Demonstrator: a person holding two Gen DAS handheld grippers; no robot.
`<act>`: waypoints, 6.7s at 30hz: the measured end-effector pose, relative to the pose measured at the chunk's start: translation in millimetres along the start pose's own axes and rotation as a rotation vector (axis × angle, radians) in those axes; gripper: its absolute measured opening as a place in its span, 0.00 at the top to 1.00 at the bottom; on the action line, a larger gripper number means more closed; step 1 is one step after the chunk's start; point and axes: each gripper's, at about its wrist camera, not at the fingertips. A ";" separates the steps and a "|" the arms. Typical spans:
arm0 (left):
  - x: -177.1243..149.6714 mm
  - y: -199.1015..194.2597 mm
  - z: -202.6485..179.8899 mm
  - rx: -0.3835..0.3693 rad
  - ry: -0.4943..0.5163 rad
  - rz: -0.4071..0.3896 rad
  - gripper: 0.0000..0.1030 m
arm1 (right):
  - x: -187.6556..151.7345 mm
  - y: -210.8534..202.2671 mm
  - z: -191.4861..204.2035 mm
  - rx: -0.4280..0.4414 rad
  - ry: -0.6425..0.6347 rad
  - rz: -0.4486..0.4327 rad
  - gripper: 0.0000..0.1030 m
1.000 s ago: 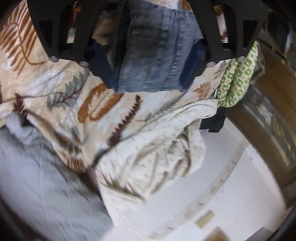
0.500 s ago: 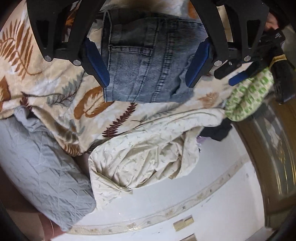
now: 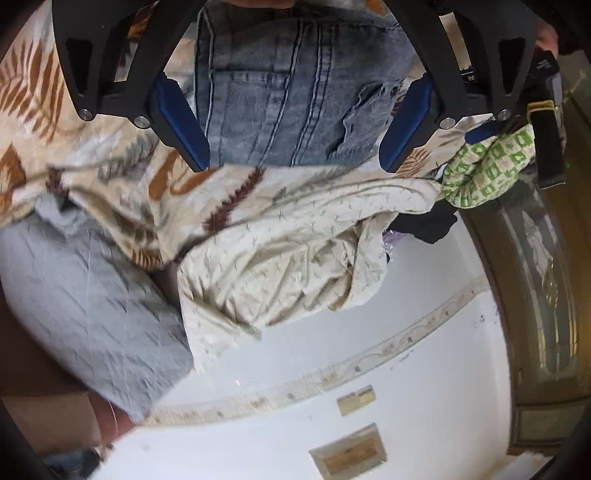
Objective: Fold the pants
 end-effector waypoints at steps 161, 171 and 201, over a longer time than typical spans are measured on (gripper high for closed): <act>32.8 -332.4 53.0 0.631 -0.163 -0.110 0.00 | -0.5 -154.2 2.1 0.455 0.079 -0.309 0.03; 42.8 -346.5 42.7 0.666 -0.145 -0.141 0.00 | -1.2 -162.8 4.3 0.450 0.043 -0.346 0.02; 40.6 -351.6 43.3 0.699 -0.159 -0.145 0.00 | -25.5 -161.9 34.9 0.439 -0.136 -0.334 0.02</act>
Point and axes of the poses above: each gripper's, at about its wrist camera, not at the fingertips, and y roughly the way its jaws point, z to its left, x to its top, and after that the axes turned 15 degrees about y, right-handed
